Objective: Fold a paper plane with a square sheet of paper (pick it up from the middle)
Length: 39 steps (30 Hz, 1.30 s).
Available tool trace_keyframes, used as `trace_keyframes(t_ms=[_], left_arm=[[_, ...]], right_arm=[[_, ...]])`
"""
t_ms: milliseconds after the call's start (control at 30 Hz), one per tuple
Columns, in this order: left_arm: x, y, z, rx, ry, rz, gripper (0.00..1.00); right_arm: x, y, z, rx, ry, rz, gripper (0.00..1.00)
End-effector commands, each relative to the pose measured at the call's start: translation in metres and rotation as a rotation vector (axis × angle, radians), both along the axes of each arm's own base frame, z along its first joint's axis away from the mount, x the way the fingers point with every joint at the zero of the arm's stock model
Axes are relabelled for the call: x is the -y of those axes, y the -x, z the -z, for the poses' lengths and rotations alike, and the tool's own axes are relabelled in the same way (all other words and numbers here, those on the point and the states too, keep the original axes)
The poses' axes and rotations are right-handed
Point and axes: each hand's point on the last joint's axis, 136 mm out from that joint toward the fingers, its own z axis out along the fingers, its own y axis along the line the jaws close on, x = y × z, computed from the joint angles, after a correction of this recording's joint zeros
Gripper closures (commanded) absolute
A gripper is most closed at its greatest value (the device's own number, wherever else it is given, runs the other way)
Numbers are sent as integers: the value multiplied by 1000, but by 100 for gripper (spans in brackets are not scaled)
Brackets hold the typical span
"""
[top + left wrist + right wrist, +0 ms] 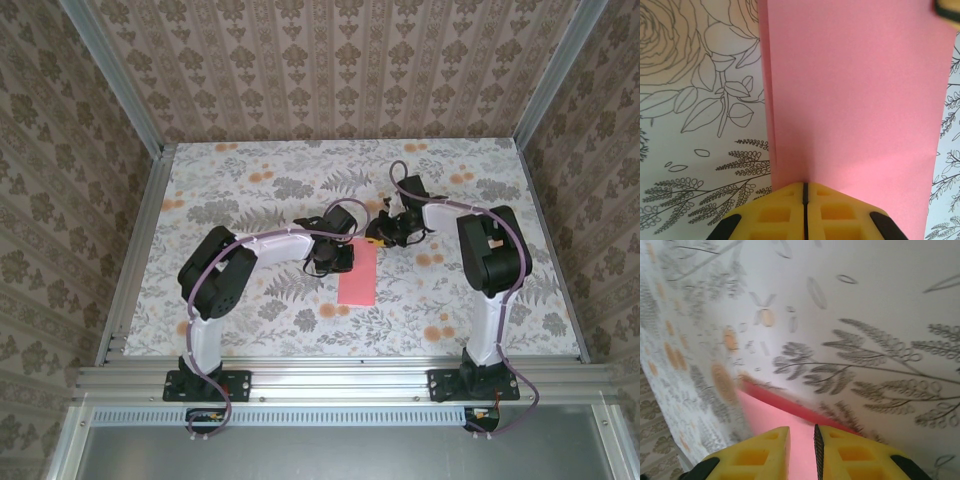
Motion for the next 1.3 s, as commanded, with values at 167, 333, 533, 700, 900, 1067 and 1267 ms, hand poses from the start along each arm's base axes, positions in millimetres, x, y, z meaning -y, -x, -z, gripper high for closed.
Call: trace_keyframes(t_ms=[167, 333, 533, 700, 900, 1067, 1267], left_arm=[[-28, 27, 32, -96, -148, 23, 92], [-28, 27, 32, -99, -148, 25, 92], [-27, 26, 32, -97, -148, 24, 92], [-27, 26, 32, -97, -147, 24, 92], [-27, 26, 33, -101, -146, 23, 91], [-26, 26, 32, -99, -144, 24, 92], [-25, 25, 31, -96, -140, 25, 91]], right_arm=[[11, 7, 16, -49, 51, -7, 78], [4, -9, -24, 25, -53, -4, 77], [11, -8, -4, -13, -53, 29, 77], [19, 5, 28, -80, -1, 44, 77], [28, 13, 33, -98, 65, 35, 77], [22, 5, -8, -18, 16, 19, 77], [15, 7, -62, 82, -61, 23, 77]])
